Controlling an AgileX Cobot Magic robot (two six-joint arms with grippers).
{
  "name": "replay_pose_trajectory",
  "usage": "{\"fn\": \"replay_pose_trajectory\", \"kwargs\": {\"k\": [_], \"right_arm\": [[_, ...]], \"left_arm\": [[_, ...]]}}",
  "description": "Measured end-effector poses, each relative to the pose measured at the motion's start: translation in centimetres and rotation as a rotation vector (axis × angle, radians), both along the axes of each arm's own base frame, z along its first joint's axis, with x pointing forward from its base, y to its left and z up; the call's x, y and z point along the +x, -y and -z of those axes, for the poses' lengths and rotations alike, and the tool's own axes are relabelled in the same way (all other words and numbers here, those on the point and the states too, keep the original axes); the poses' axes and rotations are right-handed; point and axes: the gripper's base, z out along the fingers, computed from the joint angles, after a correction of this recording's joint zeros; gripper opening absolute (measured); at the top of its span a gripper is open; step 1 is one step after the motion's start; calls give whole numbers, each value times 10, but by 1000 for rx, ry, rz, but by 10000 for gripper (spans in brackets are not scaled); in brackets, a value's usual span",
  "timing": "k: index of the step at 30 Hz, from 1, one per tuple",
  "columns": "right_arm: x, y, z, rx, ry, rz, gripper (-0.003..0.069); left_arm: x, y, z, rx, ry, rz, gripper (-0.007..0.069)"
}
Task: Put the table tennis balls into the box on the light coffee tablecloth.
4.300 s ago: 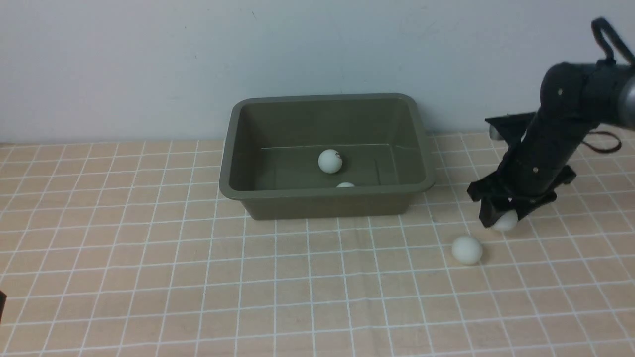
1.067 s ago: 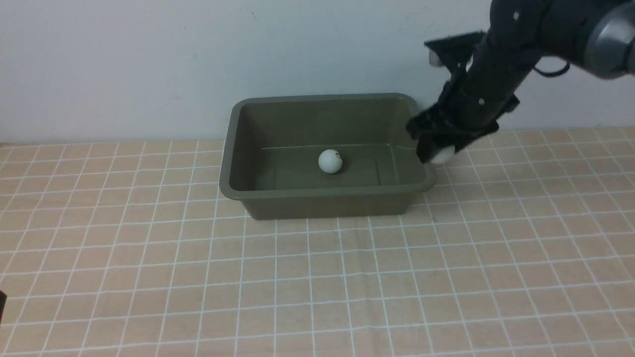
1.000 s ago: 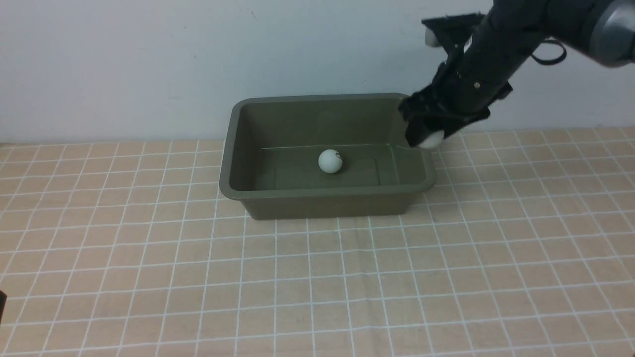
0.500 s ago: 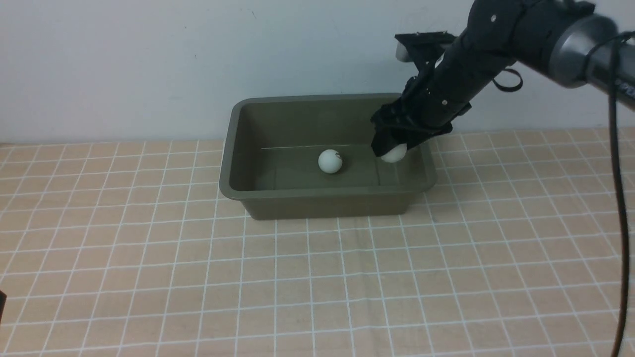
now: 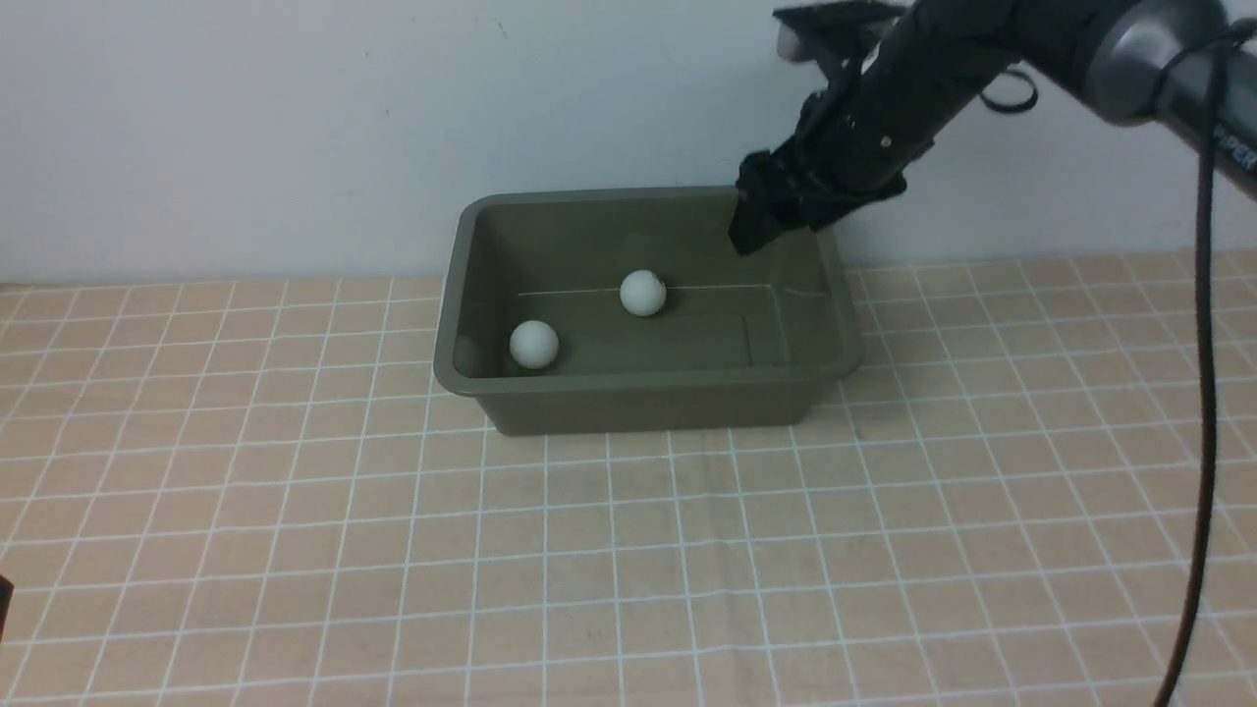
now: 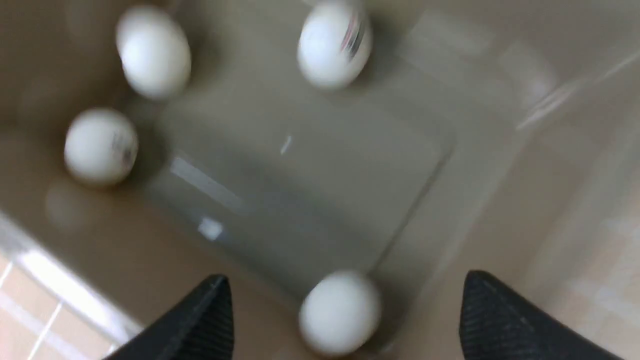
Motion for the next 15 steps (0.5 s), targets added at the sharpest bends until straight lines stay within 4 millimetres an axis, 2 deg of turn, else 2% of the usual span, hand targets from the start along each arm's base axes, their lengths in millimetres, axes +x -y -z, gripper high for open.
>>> {"fn": "replay_pose_trajectory", "kwargs": {"k": [3, 4, 5, 7, 8, 9, 10, 12, 15], "right_arm": [[-10, 9, -29, -24, 57, 42, 548], [-21, 17, -54, -52, 115, 71, 542], [-26, 21, -64, -67, 139, 86, 537], [-52, 36, -106, -94, 238, 132, 505], [-52, 37, -105, -99, 236, 135, 505], [-77, 49, -135, -111, 302, 171, 462], [-89, 55, -148, -117, 334, 184, 437], [-123, 69, -173, -130, 394, 211, 357], [-176, 89, -194, -136, 445, 233, 207]], "left_arm": [[0, 0, 0, 0, 0, 0, -64], [0, 0, 0, 0, 0, 0, -64], [0, 0, 0, 0, 0, 0, -64], [0, 0, 0, 0, 0, 0, -64], [0, 0, 0, 0, 0, 0, -64], [0, 0, 0, 0, 0, 0, -64], [0, 0, 0, 0, 0, 0, -64], [0, 0, 0, 0, 0, 0, -64], [0, 0, 0, 0, 0, 0, -64]]}}
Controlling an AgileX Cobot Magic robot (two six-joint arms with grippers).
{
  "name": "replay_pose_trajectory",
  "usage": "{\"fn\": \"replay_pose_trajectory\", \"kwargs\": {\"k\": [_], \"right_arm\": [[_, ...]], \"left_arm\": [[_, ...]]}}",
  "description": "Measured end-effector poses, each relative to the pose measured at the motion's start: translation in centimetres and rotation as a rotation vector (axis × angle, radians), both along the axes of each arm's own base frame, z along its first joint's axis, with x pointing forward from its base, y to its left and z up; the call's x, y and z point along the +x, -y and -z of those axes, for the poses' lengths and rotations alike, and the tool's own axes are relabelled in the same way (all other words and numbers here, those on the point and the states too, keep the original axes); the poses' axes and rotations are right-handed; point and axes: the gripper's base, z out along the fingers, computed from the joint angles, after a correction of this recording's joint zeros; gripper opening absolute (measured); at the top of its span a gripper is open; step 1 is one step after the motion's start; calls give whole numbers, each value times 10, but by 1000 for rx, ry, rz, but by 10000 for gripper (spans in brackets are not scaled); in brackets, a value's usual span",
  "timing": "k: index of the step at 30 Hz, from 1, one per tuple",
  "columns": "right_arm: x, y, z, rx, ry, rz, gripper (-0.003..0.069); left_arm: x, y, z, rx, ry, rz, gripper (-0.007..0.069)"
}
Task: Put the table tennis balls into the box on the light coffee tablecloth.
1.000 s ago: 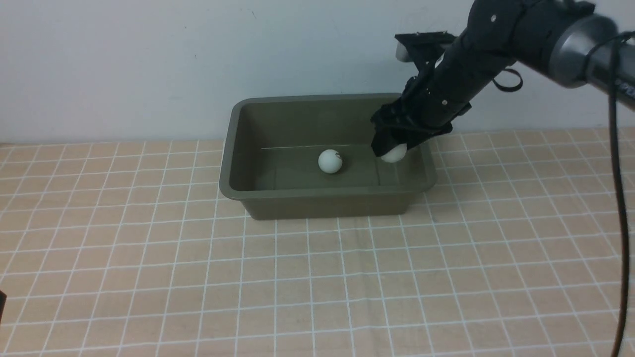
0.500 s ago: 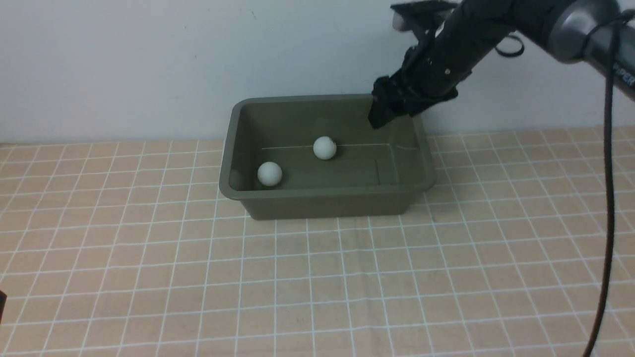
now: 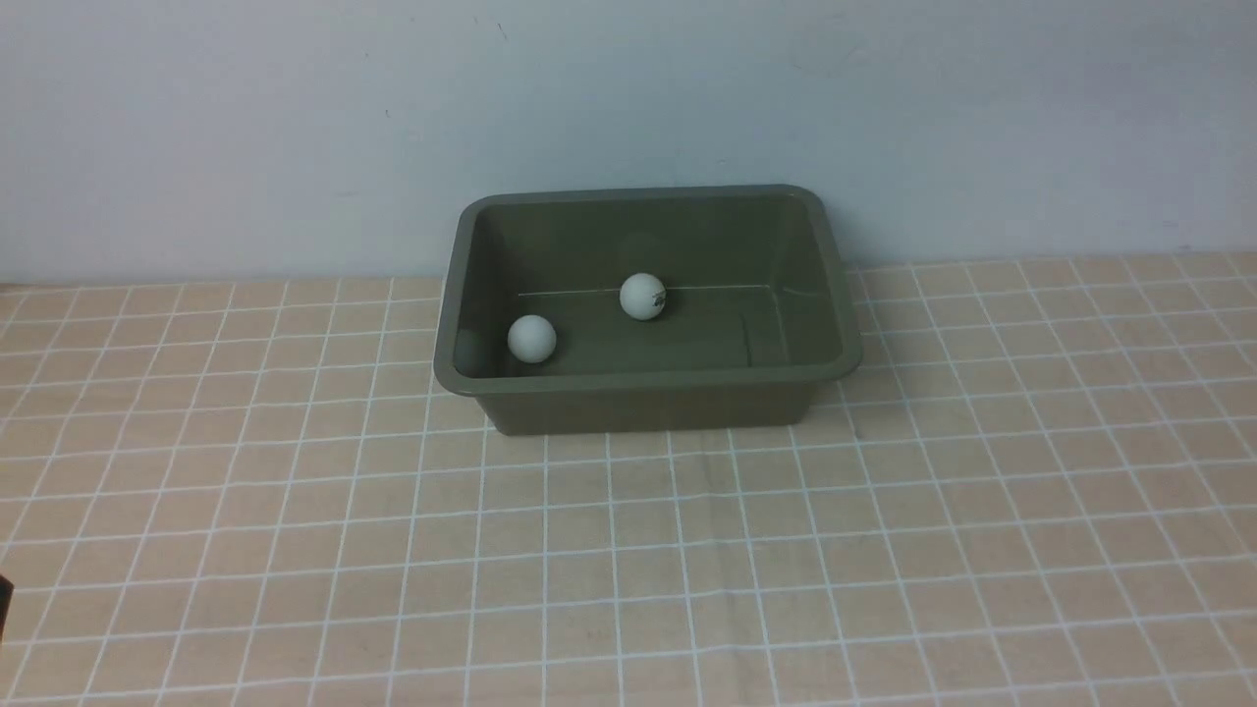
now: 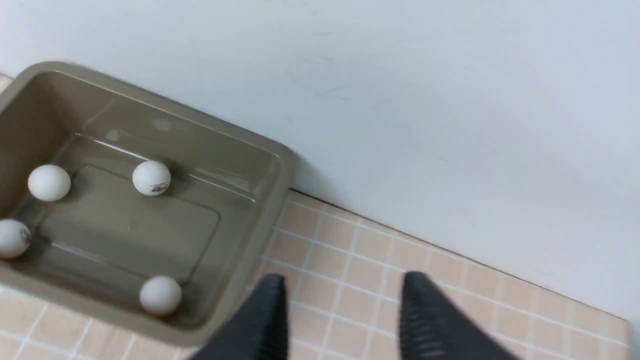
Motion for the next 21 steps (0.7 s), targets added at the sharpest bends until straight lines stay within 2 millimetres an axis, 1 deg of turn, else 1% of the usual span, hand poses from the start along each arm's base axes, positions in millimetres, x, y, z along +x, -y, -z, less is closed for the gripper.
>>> {"fn": "replay_pose_trajectory", "kwargs": {"k": [3, 4, 5, 8, 10, 11, 12, 13, 14, 16, 17, 18, 20, 21], "right_arm": [[-42, 13, -1, 14, 3, 12, 85], [-60, 19, 8, 16, -20, 18, 39], [-76, 24, 15, 21, -30, 20, 15], [-108, 33, 37, 53, -15, 19, -9], [-133, 39, 64, 99, 38, 11, -17], [-138, 40, 70, 116, 70, 7, -17], [-147, 42, 86, 140, 108, 1, -18], [-155, 44, 92, 153, 138, -3, -17], [-161, 45, 106, 169, 172, -10, -17], [-168, 46, 136, 186, 209, -22, -17], [-170, 47, 144, 190, 223, -26, -17], [-175, 48, 161, 201, 260, -37, -17], [-177, 48, 186, 202, 259, -44, -17], [-177, 48, 195, 200, 250, -46, -17]], "left_arm": [[0, 0, 0, 0, 0, 0, -64], [0, 0, 0, 0, 0, 0, -64], [0, 0, 0, 0, 0, 0, -64], [0, 0, 0, 0, 0, 0, -64], [0, 0, 0, 0, 0, 0, -64], [0, 0, 0, 0, 0, 0, -64], [0, 0, 0, 0, 0, 0, -64], [0, 0, 0, 0, 0, 0, -64], [0, 0, 0, 0, 0, 0, -64], [0, 0, 0, 0, 0, 0, -64], [0, 0, 0, 0, 0, 0, -64], [0, 0, 0, 0, 0, 0, -64], [0, 0, 0, 0, 0, 0, -64], [0, 0, 0, 0, 0, 0, -64]]}}
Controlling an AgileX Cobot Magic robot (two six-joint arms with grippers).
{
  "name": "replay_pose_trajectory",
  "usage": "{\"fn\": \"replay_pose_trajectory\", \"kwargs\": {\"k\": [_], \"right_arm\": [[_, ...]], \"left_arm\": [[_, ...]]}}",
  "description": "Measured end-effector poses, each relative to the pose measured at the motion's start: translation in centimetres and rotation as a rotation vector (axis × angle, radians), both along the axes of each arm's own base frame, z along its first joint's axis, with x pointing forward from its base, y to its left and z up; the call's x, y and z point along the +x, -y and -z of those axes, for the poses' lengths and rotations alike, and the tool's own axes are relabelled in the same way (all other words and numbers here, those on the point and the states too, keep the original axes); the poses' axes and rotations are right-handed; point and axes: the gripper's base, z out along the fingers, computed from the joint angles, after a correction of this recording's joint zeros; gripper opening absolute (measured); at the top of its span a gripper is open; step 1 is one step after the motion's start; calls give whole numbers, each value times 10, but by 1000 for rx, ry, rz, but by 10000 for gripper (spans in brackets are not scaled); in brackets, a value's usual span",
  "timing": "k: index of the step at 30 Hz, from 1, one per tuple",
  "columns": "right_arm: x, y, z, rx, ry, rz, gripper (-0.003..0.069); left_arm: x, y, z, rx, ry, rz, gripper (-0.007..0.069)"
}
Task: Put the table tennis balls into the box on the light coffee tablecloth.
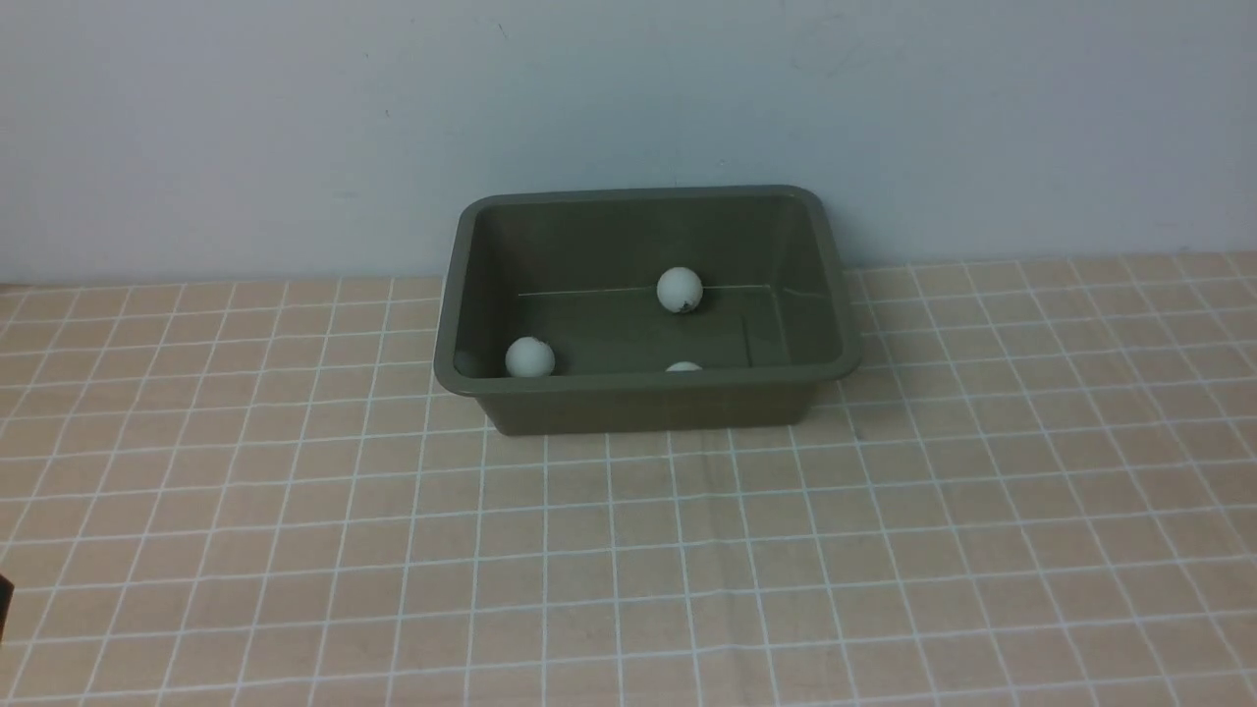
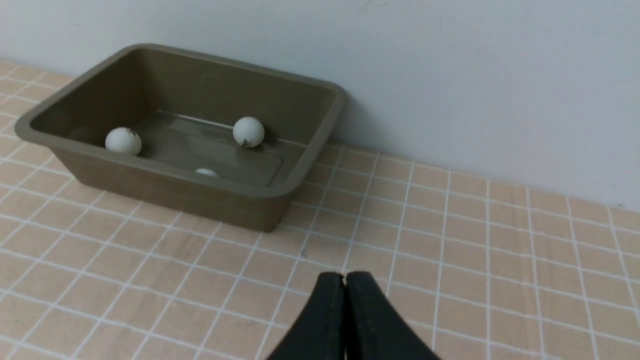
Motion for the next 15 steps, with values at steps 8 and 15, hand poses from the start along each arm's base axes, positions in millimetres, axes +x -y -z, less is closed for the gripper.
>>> {"fn": "replay_pose_trajectory", "kwargs": {"k": [8, 15], "right_arm": [[0, -1, 35, -12, -27, -11, -17], [1, -2, 32, 0, 9, -15, -17]], "left_arm": [[0, 0, 0, 0, 0, 0, -64], [0, 0, 0, 0, 0, 0, -64]]}}
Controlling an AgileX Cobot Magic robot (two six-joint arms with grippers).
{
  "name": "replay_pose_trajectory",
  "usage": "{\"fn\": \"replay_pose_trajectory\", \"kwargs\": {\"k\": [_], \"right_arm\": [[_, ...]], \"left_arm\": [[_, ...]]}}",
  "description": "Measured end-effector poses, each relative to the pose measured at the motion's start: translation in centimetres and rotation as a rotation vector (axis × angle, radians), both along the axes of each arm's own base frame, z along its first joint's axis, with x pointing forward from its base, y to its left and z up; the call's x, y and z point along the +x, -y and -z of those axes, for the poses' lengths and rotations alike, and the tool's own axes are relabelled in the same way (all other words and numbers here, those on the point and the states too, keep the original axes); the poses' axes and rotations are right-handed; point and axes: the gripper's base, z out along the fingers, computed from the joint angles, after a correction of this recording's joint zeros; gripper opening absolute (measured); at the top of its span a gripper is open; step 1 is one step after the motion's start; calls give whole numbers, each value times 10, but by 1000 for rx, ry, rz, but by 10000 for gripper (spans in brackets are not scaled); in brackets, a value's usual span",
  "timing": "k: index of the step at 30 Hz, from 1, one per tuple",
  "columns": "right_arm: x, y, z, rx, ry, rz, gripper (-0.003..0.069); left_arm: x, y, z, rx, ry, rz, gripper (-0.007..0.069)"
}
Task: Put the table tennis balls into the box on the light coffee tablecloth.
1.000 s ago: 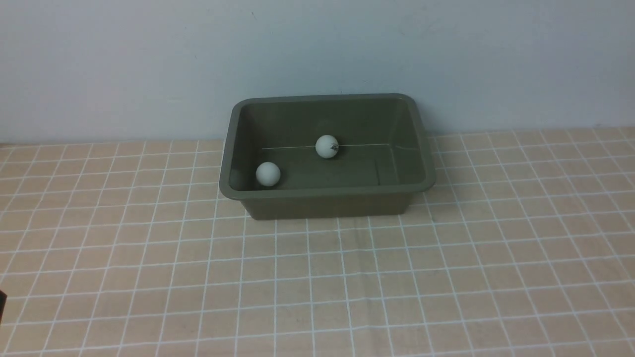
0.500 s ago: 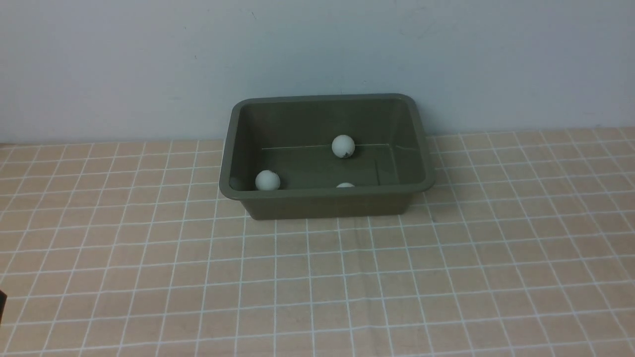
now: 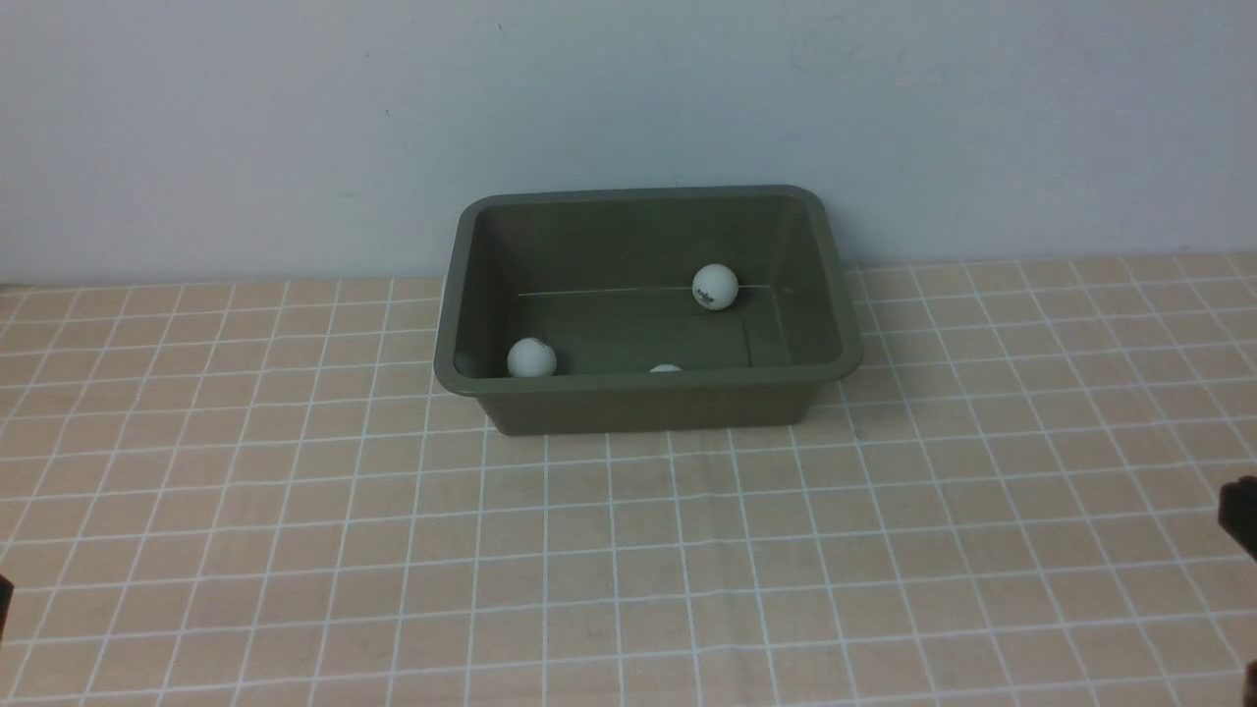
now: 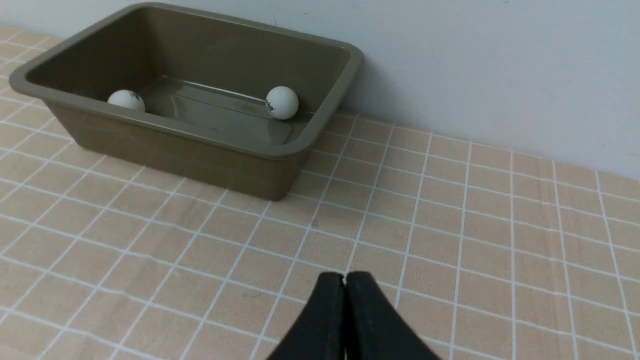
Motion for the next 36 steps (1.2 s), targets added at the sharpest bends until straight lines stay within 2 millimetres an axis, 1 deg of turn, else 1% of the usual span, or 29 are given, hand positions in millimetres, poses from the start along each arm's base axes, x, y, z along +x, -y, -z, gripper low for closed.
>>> {"fn": "replay_pose_trajectory", "kwargs": {"k": [10, 13, 16, 18, 23, 26, 30, 36], "right_arm": [[0, 1, 0, -5, 2, 5, -17], [-2, 10, -2, -11, 24, 76, -17], [-12, 23, -6, 8, 48, 197, -17], [-20, 29, -8, 13, 68, 248, -17], [-39, 37, -12, 20, 125, 344, -17], [-47, 38, -14, 24, 162, 365, -17], [-53, 38, -15, 28, 191, 370, -17], [-53, 38, -14, 26, 173, 372, -17]], "left_arm": [[0, 0, 0, 0, 0, 0, -64], [0, 0, 0, 0, 0, 0, -64], [0, 0, 0, 0, 0, 0, -64], [0, 0, 0, 0, 0, 0, -64], [0, 0, 0, 0, 0, 0, -64], [0, 0, 0, 0, 0, 0, -64], [0, 0, 0, 0, 0, 0, -64], [0, 0, 0, 0, 0, 0, -64]]}}
